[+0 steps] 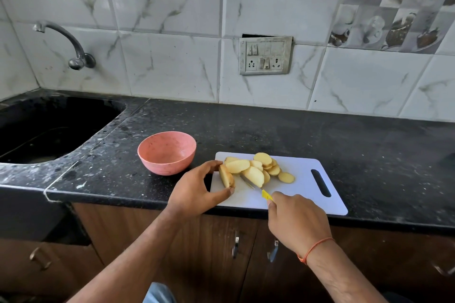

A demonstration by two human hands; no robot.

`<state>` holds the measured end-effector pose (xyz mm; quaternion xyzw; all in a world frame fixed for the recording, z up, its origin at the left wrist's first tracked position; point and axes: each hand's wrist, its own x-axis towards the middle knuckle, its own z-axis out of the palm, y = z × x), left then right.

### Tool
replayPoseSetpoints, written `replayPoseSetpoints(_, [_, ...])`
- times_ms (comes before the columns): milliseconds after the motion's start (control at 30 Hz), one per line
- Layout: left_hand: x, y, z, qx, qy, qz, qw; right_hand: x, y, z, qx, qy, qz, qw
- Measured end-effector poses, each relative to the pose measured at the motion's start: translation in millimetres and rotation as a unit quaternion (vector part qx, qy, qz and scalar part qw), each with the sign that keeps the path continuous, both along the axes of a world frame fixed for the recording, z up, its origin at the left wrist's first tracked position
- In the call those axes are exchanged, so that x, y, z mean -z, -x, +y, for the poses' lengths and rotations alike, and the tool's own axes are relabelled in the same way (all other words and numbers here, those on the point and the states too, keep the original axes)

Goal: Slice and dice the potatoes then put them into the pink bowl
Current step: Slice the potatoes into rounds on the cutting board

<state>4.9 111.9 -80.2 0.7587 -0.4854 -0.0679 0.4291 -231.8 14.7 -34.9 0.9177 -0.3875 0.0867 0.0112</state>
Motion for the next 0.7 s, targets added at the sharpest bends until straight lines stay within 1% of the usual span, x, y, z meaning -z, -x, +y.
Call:
replayPoseSetpoints(200, [0.9,-0.9,-1.0,0.004,-0.009,-0.011,1.0,1.7,7.2,-7.1,-0.011,-0.054,-0.027,0.998])
replayPoseSetpoints(367, [1.6,-0.6,-2.5,-0.006,-0.014,-0.022,1.0,3.6,5.6,-2.3,-0.028,-0.151,-0.093,0.984])
replayPoseSetpoints(500, [3.5,-1.6,-5.1,-0.018,-0.011,-0.016,1.0,-0.2,-3.9,6.5,-0.037,-0.152,-0.125,0.98])
replayPoseSetpoints(700, [0.9,-1.0,-7.4,-0.016,-0.013,-0.034,0.999,-2.2,-23.0,21.3,-0.033,-0.117,-0.13,0.984])
